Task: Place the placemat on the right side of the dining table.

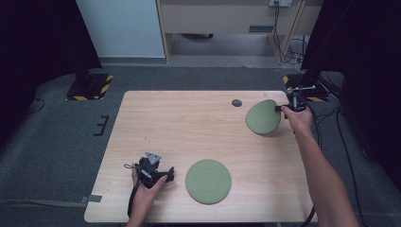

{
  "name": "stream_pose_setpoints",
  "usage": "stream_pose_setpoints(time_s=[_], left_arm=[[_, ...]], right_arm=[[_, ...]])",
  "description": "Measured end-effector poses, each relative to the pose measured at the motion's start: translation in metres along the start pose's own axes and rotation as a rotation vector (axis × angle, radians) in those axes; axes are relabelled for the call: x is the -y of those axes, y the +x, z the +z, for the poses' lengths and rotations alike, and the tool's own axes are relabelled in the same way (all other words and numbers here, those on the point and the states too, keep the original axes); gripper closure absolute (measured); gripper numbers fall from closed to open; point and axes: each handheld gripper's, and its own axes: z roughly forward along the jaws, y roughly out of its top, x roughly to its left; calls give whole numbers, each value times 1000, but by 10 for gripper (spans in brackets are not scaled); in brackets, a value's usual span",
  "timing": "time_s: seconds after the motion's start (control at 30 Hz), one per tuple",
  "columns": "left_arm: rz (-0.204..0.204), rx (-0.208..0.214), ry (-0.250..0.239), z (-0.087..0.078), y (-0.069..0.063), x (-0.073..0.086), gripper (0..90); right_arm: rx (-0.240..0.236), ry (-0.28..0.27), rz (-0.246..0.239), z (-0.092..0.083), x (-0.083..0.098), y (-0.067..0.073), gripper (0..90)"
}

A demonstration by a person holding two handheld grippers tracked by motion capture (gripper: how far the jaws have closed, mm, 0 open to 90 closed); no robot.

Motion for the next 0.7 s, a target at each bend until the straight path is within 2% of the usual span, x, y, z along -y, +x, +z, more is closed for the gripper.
stream_pose_setpoints(time_s=[0.7], left_arm=[[0,0,0,0,0,0,10]], right_arm=[[15,16,54,15,16,-19,854]])
